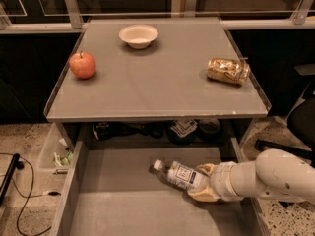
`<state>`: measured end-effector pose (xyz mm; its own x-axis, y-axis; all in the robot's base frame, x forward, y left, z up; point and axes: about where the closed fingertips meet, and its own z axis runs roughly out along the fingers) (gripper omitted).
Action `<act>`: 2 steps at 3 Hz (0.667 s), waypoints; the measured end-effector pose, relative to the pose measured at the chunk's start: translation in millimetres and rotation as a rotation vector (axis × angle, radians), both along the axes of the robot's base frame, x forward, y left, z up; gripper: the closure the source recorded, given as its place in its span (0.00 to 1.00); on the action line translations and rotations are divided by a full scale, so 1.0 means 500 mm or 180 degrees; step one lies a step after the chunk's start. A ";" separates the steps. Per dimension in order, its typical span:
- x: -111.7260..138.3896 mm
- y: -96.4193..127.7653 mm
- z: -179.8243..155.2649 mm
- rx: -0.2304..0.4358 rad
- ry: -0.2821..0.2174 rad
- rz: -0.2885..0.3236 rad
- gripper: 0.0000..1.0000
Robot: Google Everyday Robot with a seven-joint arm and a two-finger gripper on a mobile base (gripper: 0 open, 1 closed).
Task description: Place blue plastic bottle into top drawer
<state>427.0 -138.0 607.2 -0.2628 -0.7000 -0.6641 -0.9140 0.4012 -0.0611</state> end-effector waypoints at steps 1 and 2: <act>0.000 0.000 0.000 0.0000 0.0000 0.0000 0.58; 0.000 0.000 0.000 0.0000 0.0000 0.0000 0.35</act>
Offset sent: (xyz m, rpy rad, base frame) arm 0.0000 0.0000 0.0000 0.0000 0.0000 0.0000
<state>427.0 -138.0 607.2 -0.2628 -0.7000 -0.6640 -0.9140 0.4010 -0.0611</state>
